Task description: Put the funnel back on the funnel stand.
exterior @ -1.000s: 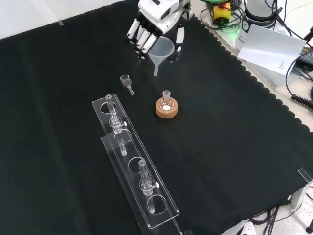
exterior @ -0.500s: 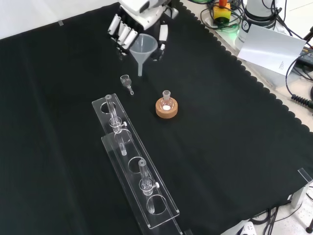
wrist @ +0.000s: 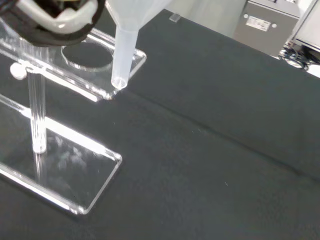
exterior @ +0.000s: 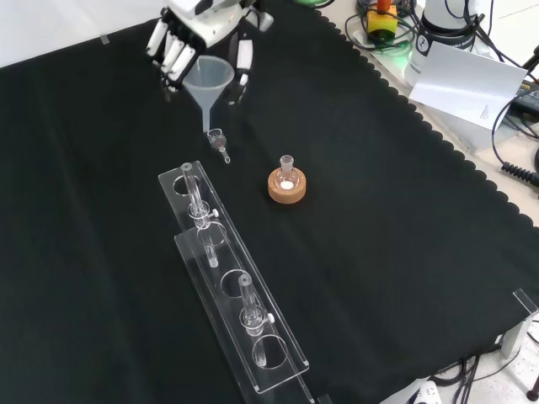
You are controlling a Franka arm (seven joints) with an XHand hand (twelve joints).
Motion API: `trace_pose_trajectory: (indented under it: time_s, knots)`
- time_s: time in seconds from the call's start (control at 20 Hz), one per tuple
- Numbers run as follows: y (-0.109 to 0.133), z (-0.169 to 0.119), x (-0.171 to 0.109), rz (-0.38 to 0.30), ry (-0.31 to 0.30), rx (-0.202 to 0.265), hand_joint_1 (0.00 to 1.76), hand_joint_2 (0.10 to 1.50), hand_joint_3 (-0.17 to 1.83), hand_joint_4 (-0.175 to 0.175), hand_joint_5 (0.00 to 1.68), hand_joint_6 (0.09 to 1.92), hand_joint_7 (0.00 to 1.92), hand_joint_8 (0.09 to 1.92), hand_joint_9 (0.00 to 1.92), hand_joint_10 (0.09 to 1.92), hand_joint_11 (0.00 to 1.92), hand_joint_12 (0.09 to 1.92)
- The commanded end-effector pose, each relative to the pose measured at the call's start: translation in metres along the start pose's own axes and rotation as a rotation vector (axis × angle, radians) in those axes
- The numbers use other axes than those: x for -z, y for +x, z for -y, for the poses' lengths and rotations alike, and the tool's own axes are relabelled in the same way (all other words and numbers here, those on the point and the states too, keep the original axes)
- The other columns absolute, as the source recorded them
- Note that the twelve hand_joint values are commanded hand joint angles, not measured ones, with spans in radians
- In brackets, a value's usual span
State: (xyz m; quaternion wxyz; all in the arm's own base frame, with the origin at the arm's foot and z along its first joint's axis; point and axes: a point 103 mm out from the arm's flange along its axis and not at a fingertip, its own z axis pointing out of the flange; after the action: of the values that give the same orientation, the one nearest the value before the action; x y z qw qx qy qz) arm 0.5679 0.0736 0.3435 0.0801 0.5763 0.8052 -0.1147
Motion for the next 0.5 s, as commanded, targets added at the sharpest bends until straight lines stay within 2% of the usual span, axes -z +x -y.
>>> trace_pose_trajectory:
  time_s: [0.05, 0.5]
  knots:
    - [0.013, -0.041, -0.004, -0.009, -0.004, 0.062, 0.82, 0.67, 0.52, -0.049, 0.60, 0.77, 0.83, 0.76, 1.17, 0.49, 0.78, 1.12]
    - [0.012, -0.069, -0.011, -0.016, 0.004, 0.082, 0.82, 0.67, 0.52, -0.051, 0.61, 0.77, 0.83, 0.76, 1.17, 0.49, 0.78, 1.11]
